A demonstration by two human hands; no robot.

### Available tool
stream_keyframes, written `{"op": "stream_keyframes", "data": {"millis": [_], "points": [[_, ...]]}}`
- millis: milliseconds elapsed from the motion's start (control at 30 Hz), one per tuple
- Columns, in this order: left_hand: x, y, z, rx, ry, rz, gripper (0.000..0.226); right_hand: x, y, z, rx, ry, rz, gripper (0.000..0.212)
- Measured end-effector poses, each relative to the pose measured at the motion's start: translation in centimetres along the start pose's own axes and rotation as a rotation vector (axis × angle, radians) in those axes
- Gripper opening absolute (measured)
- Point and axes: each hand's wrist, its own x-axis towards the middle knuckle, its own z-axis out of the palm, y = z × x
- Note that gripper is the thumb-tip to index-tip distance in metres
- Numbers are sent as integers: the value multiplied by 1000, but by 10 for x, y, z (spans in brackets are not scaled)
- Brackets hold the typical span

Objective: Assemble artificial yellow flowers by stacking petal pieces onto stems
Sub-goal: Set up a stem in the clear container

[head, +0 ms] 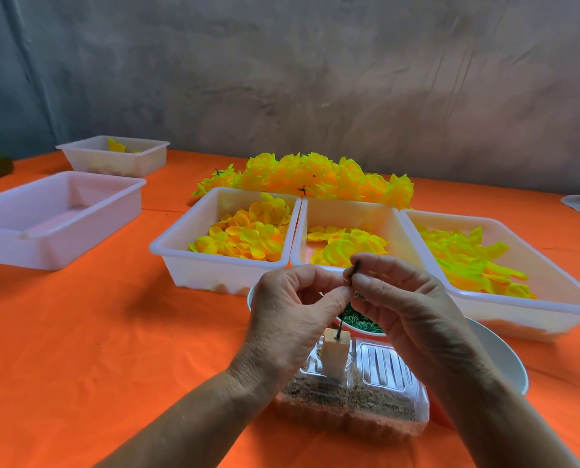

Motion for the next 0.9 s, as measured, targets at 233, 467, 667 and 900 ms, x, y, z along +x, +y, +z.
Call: {"op": "stream_keyframes", "data": {"millis": [233,467,667,900], "points": [[0,2,2,-36,13,5,13,1,0,1,-6,-38,7,29],[0,2,3,-33,23,-14,11,2,3,8,233,43,157,11],[1,3,3,-31,24,-18,13,5,3,8,271,54,215,11],[0,1,3,-27,32,-9,9,5,3,7,275,57,240,14]]}}
